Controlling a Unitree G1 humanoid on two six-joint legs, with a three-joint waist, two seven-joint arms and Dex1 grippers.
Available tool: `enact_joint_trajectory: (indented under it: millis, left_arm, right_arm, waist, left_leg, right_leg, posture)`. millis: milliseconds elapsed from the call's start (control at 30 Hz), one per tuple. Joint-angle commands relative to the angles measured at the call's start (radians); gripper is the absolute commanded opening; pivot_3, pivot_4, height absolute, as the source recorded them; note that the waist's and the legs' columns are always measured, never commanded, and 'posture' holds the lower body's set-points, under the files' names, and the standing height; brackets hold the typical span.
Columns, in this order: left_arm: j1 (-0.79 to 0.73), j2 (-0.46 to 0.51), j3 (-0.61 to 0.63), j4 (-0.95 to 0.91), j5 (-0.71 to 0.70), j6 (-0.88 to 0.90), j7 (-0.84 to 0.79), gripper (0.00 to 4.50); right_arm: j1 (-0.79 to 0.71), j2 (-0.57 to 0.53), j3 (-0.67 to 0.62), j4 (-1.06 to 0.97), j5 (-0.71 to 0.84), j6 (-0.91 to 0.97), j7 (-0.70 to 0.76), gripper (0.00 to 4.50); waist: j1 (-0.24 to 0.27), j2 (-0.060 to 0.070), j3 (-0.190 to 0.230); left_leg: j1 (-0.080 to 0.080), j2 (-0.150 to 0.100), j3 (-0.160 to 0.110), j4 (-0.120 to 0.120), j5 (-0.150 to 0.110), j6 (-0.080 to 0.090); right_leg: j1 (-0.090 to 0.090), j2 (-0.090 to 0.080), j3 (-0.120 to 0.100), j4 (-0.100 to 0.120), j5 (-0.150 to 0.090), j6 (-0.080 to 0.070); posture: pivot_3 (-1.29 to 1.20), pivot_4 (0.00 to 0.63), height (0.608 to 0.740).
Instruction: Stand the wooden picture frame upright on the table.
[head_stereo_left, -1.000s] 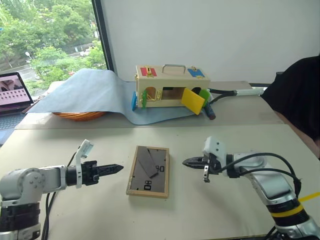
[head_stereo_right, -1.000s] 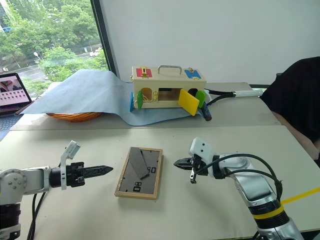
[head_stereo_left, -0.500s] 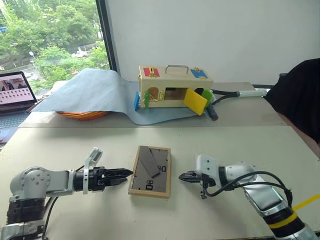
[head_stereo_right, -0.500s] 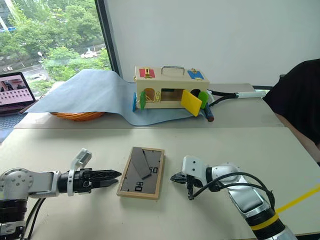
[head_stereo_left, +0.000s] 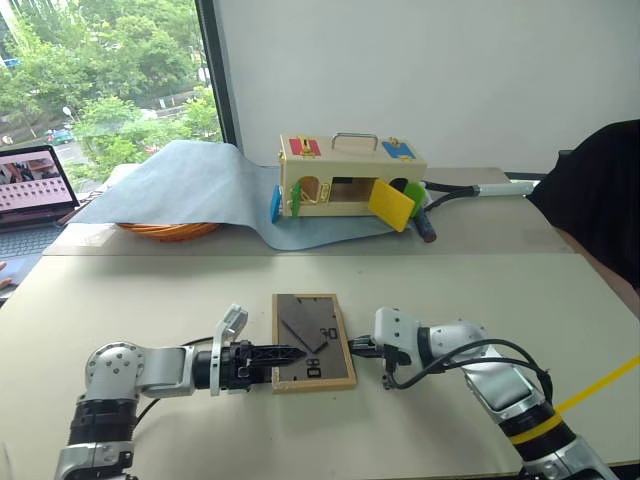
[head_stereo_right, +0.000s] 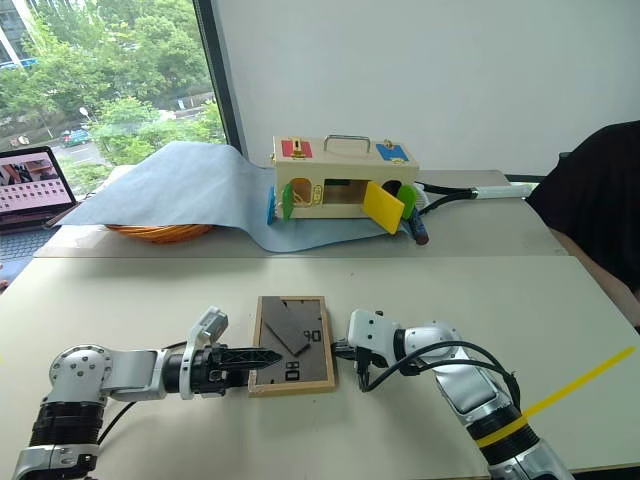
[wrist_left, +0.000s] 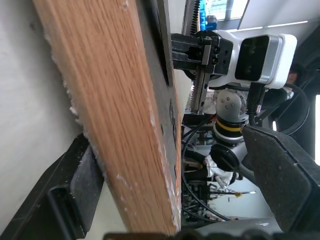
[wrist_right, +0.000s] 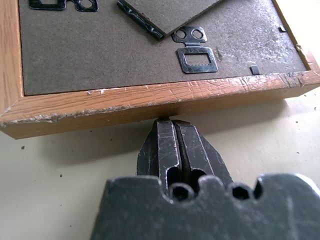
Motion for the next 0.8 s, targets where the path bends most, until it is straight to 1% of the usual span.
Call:
enact_joint_trajectory:
  millis: [33, 67, 133, 200, 233, 267, 367, 467, 500, 600, 633, 700, 733, 767, 800]
  left_arm:
    - [0.017, 0.003, -0.004, 0.012, -0.069, 0.014, 0.051, 3.41]
    - [0.018, 0.008, -0.001, 0.016, -0.085, 0.007, 0.062, 2.95]
    - [0.016, 0.015, 0.001, 0.023, -0.114, -0.005, 0.079, 2.31]
    - [0.014, 0.015, -0.002, 0.03, -0.143, -0.025, 0.103, 1.51]
    - [0.013, 0.016, -0.003, 0.033, -0.153, -0.033, 0.112, 1.25]
    - [0.01, 0.017, -0.004, 0.037, -0.166, -0.042, 0.122, 1.17]
    - [-0.006, 0.036, -0.002, 0.046, -0.222, -0.069, 0.137, 1.17]
    - [-0.038, 0.073, 0.007, 0.062, -0.274, -0.099, 0.141, 1.17]
    - [-0.05, 0.089, 0.007, 0.068, -0.292, -0.106, 0.135, 1.17]
    - [-0.075, 0.138, -0.005, 0.067, -0.327, -0.106, 0.101, 1.17]
    - [-0.082, 0.152, -0.009, 0.051, -0.314, -0.098, 0.078, 1.17]
    - [-0.09, 0.173, -0.019, 0.031, -0.295, -0.092, 0.044, 1.17]
    - [-0.098, 0.179, -0.027, 0.026, -0.283, -0.088, 0.027, 1.17]
    - [-0.102, 0.183, -0.033, 0.024, -0.276, -0.087, 0.016, 1.17]
    - [-0.11, 0.179, -0.045, 0.01, -0.256, -0.086, 0.002, 1.17]
  right_arm:
    - [0.013, 0.008, 0.028, 0.006, -0.018, 0.004, 0.0, 0.0]
    - [0.013, 0.007, 0.027, 0.004, -0.018, 0.006, 0.0, 0.0]
    - [0.011, 0.007, 0.024, 0.0, -0.014, 0.011, 0.001, 0.0]
    - [0.008, 0.011, 0.016, -0.008, -0.004, 0.022, 0.0, 0.0]
    - [0.006, 0.013, 0.011, -0.014, 0.003, 0.031, 0.0, 0.0]
    - [0.006, 0.013, 0.002, -0.023, 0.013, 0.04, 0.0, 0.0]
    - [0.01, 0.006, -0.047, -0.067, 0.071, 0.099, 0.003, 0.0]
    - [0.007, -0.036, -0.15, -0.128, 0.17, 0.237, 0.011, 0.0]
    - [0.0, -0.05, -0.193, -0.144, 0.225, 0.307, 0.018, 0.0]
    - [-0.034, -0.088, -0.316, -0.211, 0.416, 0.517, 0.04, 0.85]
    - [-0.068, -0.086, -0.371, -0.228, 0.503, 0.601, 0.031, 1.21]
    - [-0.122, -0.08, -0.44, -0.247, 0.623, 0.722, 0.004, 1.81]
    - [-0.162, -0.076, -0.451, -0.256, 0.67, 0.779, -0.009, 2.23]
    - [-0.187, -0.076, -0.454, -0.263, 0.699, 0.815, -0.018, 2.45]
    - [-0.231, -0.051, -0.428, -0.264, 0.726, 0.854, -0.032, 2.94]
  waist:
    - [-0.003, 0.0, 0.0]
    - [-0.003, 0.0, 0.0]
    - [-0.003, 0.0, 0.0]
    - [-0.004, 0.0, 0.0]
    - [-0.004, 0.0, 0.0]
    - [-0.004, 0.0, 0.0]
    - [-0.003, 0.0, 0.0]
    - [0.003, 0.0, 0.001]
    - [0.004, -0.001, 0.002]
    - [0.009, -0.001, 0.003]
    - [0.01, -0.001, 0.003]
    - [0.008, -0.001, 0.004]
    - [0.007, -0.001, 0.004]
    - [0.005, -0.001, 0.004]
    - [0.004, -0.001, 0.004]
  left_leg:
    - [0.0, 0.0, 0.0, 0.0, 0.0, 0.0]
    - [0.0, 0.0, 0.0, 0.0, 0.0, 0.0]
    - [0.0, 0.0, 0.0, 0.0, 0.0, 0.0]
    - [0.0, 0.0, 0.0, 0.0, 0.0, 0.0]
    - [0.0, 0.0, 0.0, 0.0, 0.0, 0.0]
    - [0.0, 0.0, 0.0, -0.001, 0.0, 0.0]
    - [-0.001, 0.0, 0.0, -0.001, 0.0, 0.0]
    - [-0.004, 0.0, 0.0, -0.001, 0.001, -0.002]
    - [-0.005, 0.0, 0.0, -0.001, 0.001, -0.002]
    - [-0.006, 0.0, 0.0, -0.001, 0.001, -0.002]
    - [-0.006, 0.0, 0.0, -0.001, 0.001, -0.002]
    - [-0.006, 0.0, 0.0, -0.002, 0.001, -0.002]
    - [-0.006, 0.0, 0.0, -0.003, 0.001, -0.002]
    - [-0.006, 0.0, 0.0, -0.003, 0.001, -0.002]
    - [-0.006, 0.0, 0.0, -0.003, 0.001, -0.002]
  right_leg:
    - [0.0, 0.0, 0.0, 0.0, 0.0, 0.0]
    - [0.0, 0.0, 0.0, 0.0, 0.0, 0.0]
    - [0.0, 0.0, 0.0, 0.0, 0.0, 0.0]
    - [-0.001, 0.0, 0.0, 0.0, 0.0, 0.0]
    - [-0.001, 0.0, 0.0, 0.0, 0.0, 0.0]
    - [-0.001, 0.0, 0.0, 0.0, 0.0, 0.0]
    - [-0.002, 0.0, 0.0, 0.0, 0.0, 0.0]
    - [-0.004, 0.0, 0.0, 0.0, 0.002, -0.003]
    - [-0.005, 0.0, 0.0, 0.0, 0.002, -0.003]
    - [-0.005, 0.0, 0.0, -0.001, 0.002, -0.003]
    - [-0.005, 0.0, 0.0, -0.001, 0.002, -0.003]
    - [-0.006, 0.0, 0.0, -0.001, 0.002, -0.003]
    - [-0.006, 0.0, 0.0, -0.001, 0.002, -0.003]
    - [-0.006, 0.0, 0.0, -0.001, 0.002, -0.003]
    - [-0.006, 0.0, 0.0, -0.001, 0.002, -0.003]
  posture:
    - [0.0, 0.15, 0.667]
    - [0.0, 0.15, 0.667]
    - [0.0, 0.15, 0.667]
    - [0.0, 0.15, 0.667]
    - [0.0, 0.15, 0.667]
    - [0.0, 0.15, 0.667]
    - [0.0, 0.15, 0.667]
    - [0.0, 0.15, 0.667]
    - [0.0, 0.15, 0.667]
    - [0.0, 0.15, 0.667]
    - [0.0, 0.15, 0.667]
    - [0.0, 0.15, 0.667]
    - [0.0, 0.15, 0.667]
    - [0.0, 0.15, 0.667]
    - [0.0, 0.15, 0.667]
